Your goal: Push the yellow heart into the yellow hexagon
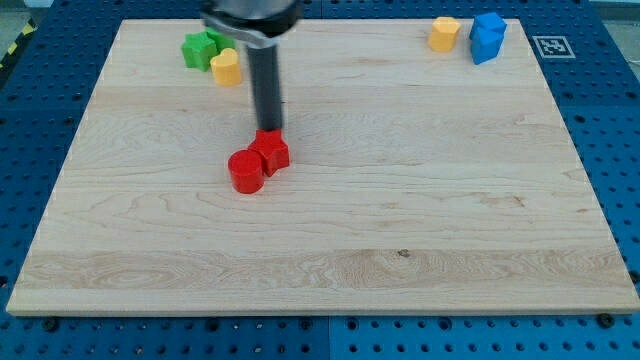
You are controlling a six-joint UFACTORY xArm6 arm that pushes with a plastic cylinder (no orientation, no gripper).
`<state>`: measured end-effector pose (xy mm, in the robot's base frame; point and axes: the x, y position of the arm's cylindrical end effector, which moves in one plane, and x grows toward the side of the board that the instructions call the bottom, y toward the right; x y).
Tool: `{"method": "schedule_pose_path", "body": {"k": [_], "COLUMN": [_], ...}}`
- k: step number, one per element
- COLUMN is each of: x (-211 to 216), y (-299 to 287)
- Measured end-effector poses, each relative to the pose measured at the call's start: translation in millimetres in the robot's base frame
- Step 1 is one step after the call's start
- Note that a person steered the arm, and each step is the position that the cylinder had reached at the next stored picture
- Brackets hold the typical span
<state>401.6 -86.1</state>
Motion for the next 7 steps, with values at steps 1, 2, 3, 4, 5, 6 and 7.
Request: {"method": "schedule_pose_path", "body": {"k": [1,2,3,4,5,6,7], "x": [-21.1,-74.7,-79.2,-80.1,-92.3,-95.5,-100.6], "y": [-55.9,-78.8,-78.8,-78.6,-73.2,-55.8,-31.5]}}
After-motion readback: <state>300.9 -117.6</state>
